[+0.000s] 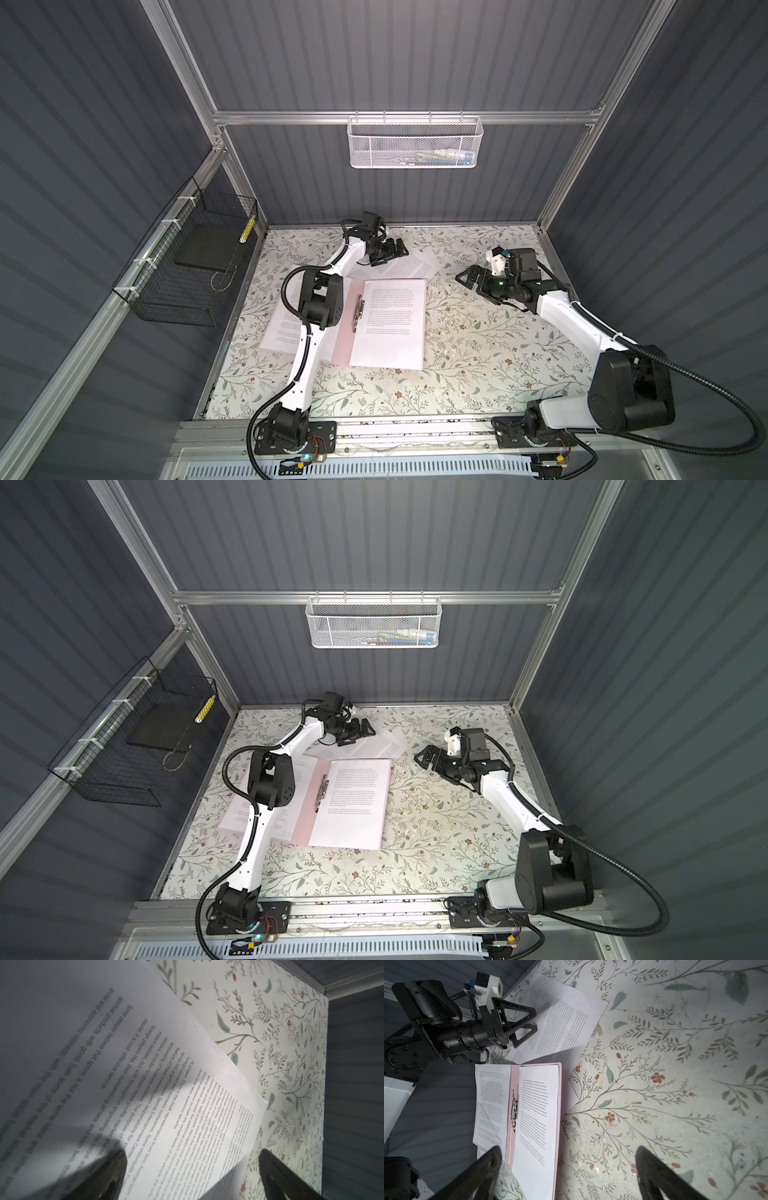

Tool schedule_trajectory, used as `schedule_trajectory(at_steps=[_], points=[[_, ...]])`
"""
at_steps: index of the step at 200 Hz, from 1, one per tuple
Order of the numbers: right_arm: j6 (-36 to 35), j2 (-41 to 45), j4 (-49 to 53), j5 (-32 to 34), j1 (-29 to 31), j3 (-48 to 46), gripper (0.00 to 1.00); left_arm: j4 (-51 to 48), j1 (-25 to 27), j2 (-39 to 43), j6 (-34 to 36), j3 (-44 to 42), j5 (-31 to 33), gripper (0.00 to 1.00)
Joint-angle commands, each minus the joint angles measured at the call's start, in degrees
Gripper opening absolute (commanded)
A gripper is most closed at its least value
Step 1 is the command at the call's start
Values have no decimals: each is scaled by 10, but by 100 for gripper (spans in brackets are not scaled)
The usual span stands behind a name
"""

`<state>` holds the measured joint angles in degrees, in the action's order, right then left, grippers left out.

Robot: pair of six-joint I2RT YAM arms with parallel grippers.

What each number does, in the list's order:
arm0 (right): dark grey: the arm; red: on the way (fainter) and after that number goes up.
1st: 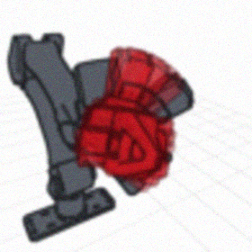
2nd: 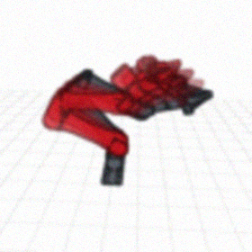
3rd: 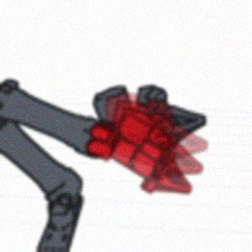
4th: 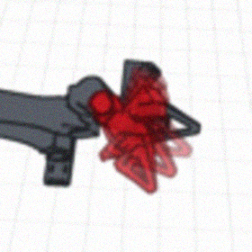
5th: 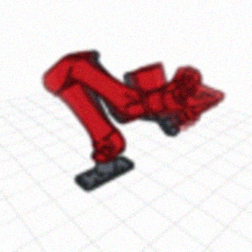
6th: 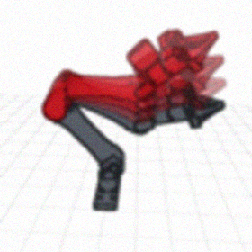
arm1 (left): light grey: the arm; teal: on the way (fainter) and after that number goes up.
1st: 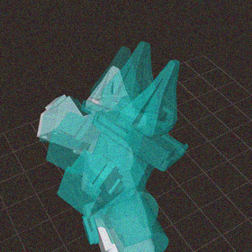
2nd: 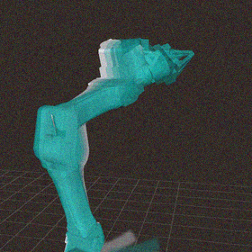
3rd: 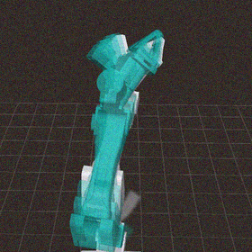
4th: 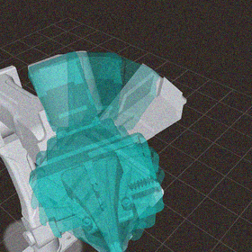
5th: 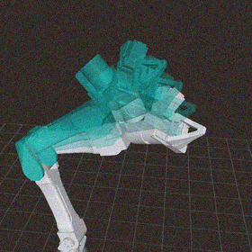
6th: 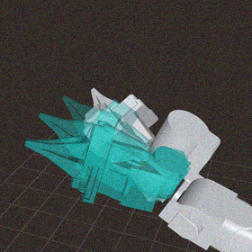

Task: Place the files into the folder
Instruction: 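Release the folder and move both grippers toward the far loose sheets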

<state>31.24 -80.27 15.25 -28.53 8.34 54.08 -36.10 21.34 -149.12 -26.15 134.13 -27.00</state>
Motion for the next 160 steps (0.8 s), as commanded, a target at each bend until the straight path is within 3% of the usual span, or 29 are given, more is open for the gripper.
schedule_trajectory(at_steps=[1, 24, 54, 67, 96, 123, 160], points=[[-6, -19, 20, -5, -1, 20, 99, -33, 15, -50, -34, 15, -43, 100], [-1, -48, 15, -15, 0, 39, 98, -14, 27, -43, -53, 26, -70, 100], [-4, -112, 18, -35, 13, 91, 88, 5, 27, 5, -64, 19, -83, 100], [-14, -154, 33, -35, 26, 127, 80, -5, 25, 28, -56, 22, -79, 100], [-22, -235, 63, -34, 54, 205, 53, -17, 12, 105, -46, -36, -29, 100], [-32, -290, 98, 6, 69, 258, 52, -21, -6, 167, -35, -123, 12, 100], [-41, -371, 128, -4, 70, 342, 44, -25, -9, 162, -35, -159, 1, 100]])
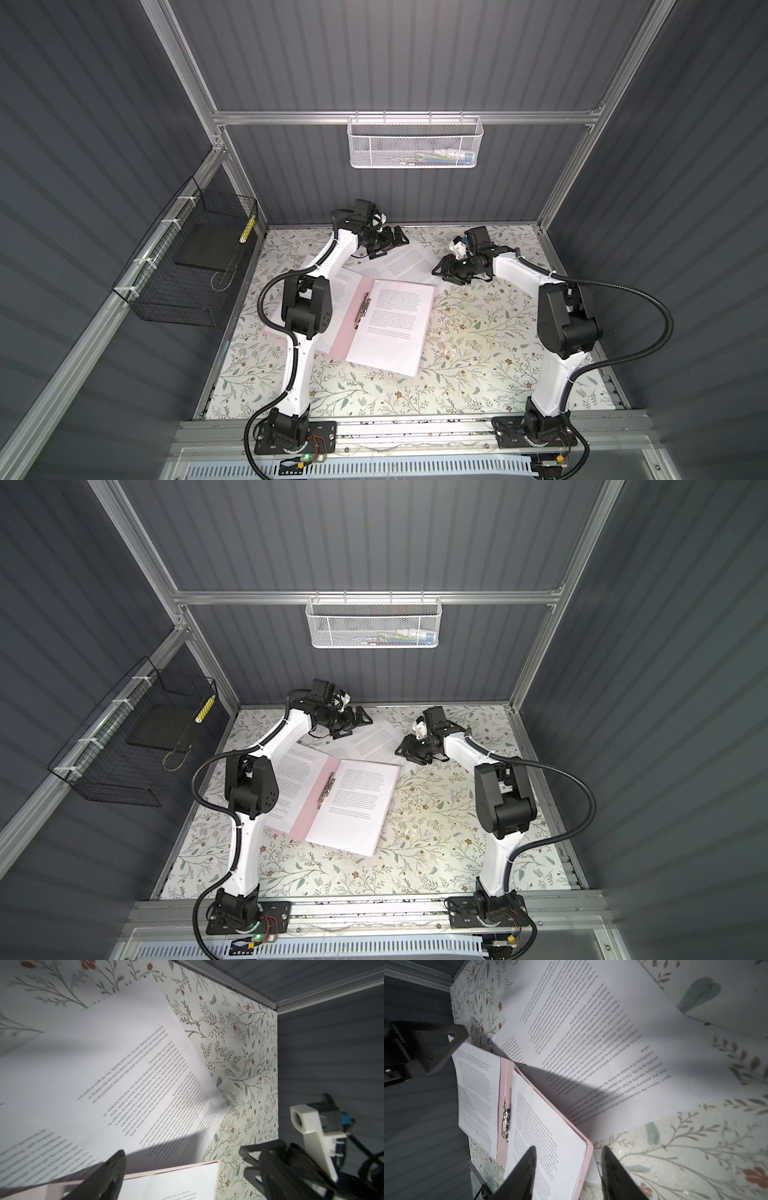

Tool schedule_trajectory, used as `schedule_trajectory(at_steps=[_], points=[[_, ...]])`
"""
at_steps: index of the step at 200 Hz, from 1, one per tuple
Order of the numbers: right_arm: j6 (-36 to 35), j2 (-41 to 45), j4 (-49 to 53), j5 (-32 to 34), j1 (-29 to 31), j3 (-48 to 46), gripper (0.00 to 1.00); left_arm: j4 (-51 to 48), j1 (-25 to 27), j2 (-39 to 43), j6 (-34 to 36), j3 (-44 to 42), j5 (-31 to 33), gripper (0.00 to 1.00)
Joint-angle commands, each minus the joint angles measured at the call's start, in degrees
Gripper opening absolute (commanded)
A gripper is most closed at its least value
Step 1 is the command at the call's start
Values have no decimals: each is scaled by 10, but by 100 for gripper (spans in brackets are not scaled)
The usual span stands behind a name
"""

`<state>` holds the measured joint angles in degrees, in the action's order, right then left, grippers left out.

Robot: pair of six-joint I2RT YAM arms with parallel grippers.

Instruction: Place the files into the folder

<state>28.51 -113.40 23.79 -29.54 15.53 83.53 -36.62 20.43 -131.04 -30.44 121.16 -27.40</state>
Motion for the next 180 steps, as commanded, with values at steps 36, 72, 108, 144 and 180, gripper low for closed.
schedule_trajectory(at_steps=[36, 72, 108, 144, 180], points=[[2, -87, 78, 14, 2, 91, 44, -43, -1, -42, 12, -24, 25, 100], [28, -103, 55, 9, 5, 68, 54, -31, 0, -28, 13, -73, 25, 100], [58, -116, 33, 1, 4, 56, 56, -36, -1, -25, 26, -94, 39, 100], [115, -121, 0, -10, -17, 22, 56, -59, -11, -26, 38, -104, 63, 100], [147, -98, -30, 2, -46, -29, 55, -60, -43, -4, 43, -151, 78, 100]])
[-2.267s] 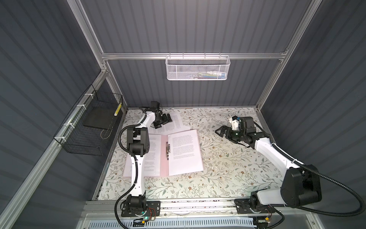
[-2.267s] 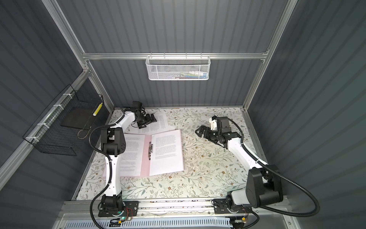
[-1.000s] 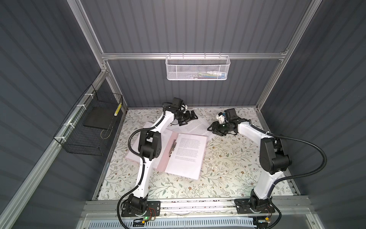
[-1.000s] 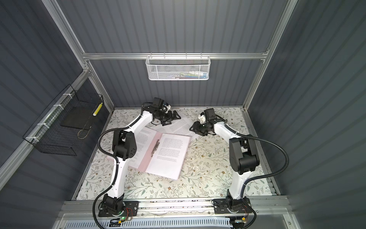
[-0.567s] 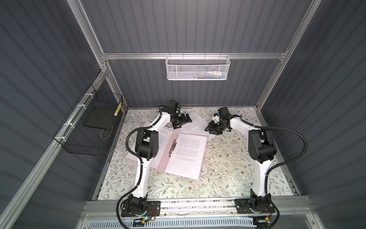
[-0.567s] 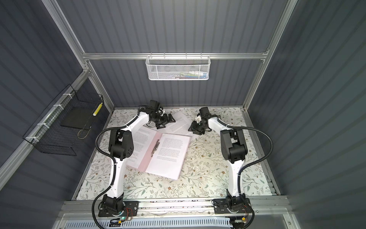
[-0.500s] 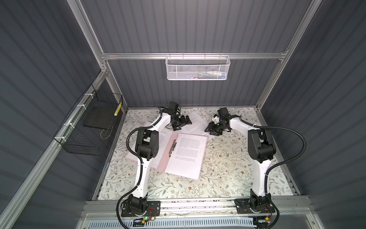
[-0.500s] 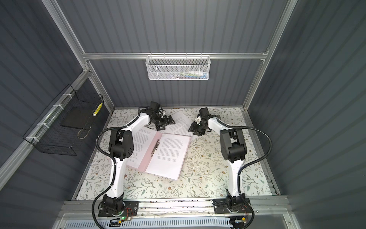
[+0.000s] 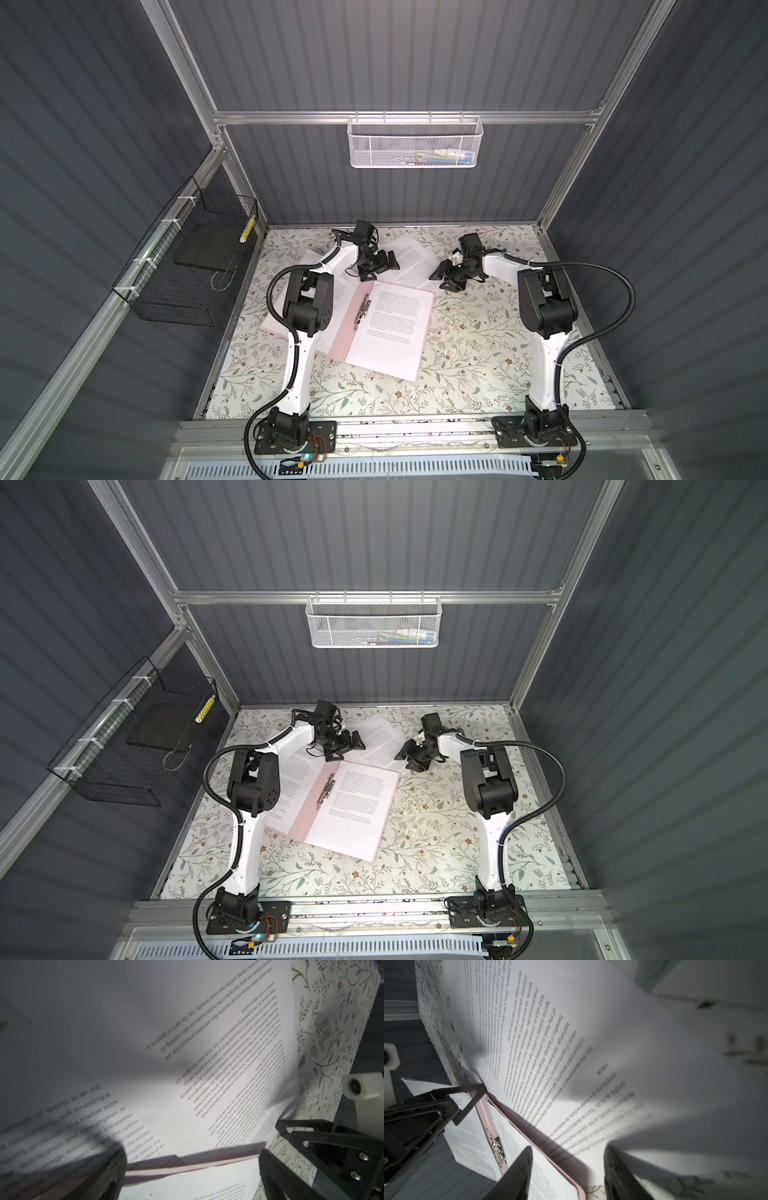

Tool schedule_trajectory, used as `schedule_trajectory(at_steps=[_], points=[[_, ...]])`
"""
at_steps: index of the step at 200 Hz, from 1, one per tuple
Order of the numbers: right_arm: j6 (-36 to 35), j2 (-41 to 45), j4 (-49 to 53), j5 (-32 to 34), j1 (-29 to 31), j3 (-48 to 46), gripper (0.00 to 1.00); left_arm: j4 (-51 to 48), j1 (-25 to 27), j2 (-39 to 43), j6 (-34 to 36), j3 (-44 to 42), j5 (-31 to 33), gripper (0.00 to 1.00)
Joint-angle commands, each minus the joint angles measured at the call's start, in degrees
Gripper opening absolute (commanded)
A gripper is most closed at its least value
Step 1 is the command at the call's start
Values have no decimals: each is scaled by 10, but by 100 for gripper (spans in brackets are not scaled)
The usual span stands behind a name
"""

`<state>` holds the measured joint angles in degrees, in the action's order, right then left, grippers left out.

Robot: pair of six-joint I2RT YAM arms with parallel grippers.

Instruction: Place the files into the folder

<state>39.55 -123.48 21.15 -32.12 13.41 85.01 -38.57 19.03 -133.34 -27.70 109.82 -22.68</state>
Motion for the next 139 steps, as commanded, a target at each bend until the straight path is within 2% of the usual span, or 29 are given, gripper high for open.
schedule_trajectory(at_steps=[1, 80, 102, 119, 139], points=[[38, 4, -5, 28, -26, -46, 55, -40, -30, 20, 16, -39, 31, 100], [57, 81, -60, 19, -113, -150, 51, -36, -92, 98, 40, -134, 34, 100], [42, 125, -55, 26, -143, -188, 51, -41, -98, 99, 45, -134, 34, 100], [26, 177, -53, 41, -167, -227, 51, -31, -97, 104, 46, -122, 4, 100], [-42, 231, 4, 101, -141, -206, 58, -20, -95, 112, 40, -107, -32, 100]])
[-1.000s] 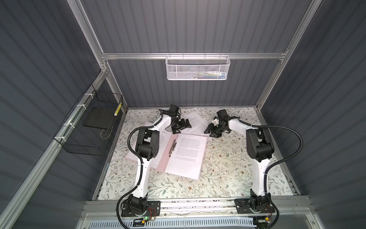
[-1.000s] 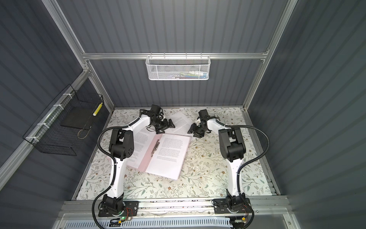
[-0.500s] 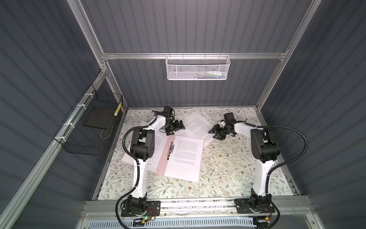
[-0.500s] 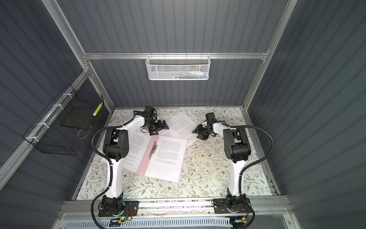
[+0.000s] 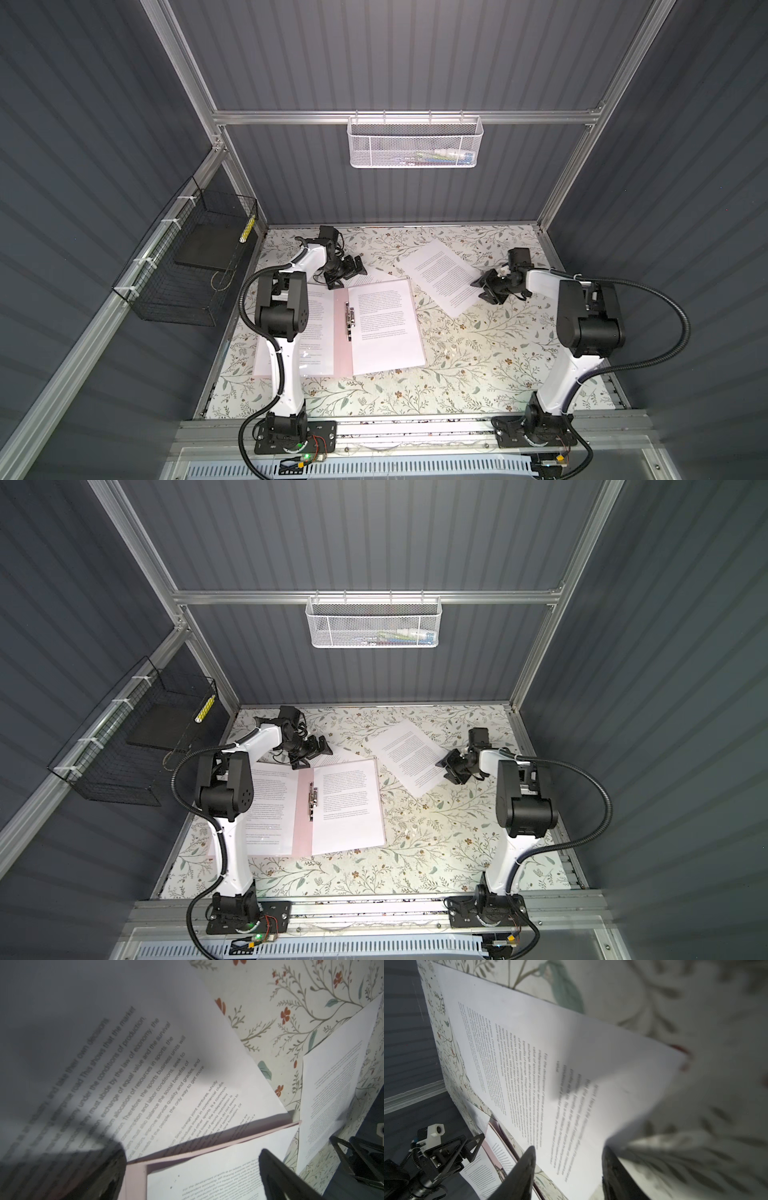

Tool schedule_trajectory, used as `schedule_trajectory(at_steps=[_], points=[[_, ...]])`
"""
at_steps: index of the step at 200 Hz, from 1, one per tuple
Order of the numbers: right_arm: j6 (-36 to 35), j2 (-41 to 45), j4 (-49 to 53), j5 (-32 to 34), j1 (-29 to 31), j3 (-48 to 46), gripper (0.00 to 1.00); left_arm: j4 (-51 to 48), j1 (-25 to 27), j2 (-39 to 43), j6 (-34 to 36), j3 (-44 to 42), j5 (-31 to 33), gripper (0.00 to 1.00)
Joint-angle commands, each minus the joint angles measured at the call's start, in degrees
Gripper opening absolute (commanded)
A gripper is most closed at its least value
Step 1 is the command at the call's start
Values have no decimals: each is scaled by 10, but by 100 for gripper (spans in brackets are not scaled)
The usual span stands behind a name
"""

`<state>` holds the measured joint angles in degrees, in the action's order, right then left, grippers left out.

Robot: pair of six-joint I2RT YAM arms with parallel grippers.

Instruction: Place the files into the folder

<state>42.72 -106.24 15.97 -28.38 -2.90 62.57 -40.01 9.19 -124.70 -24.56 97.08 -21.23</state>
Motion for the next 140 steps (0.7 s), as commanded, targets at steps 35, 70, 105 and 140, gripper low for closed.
schedule_trajectory(at_steps=[35, 70, 105, 140], points=[[-117, 28, 124, 66, 123, 104, 66, -6, 24, 53, 7, 46, -57, 100], [-87, -71, 112, 59, 176, 196, 76, -7, 44, 106, 3, 40, -54, 100], [-69, -163, 130, 55, 193, 318, 99, -4, 63, 159, -4, 6, -62, 100], [-50, -210, 151, 41, 216, 357, 99, 7, 70, 188, -3, -22, -62, 100]])
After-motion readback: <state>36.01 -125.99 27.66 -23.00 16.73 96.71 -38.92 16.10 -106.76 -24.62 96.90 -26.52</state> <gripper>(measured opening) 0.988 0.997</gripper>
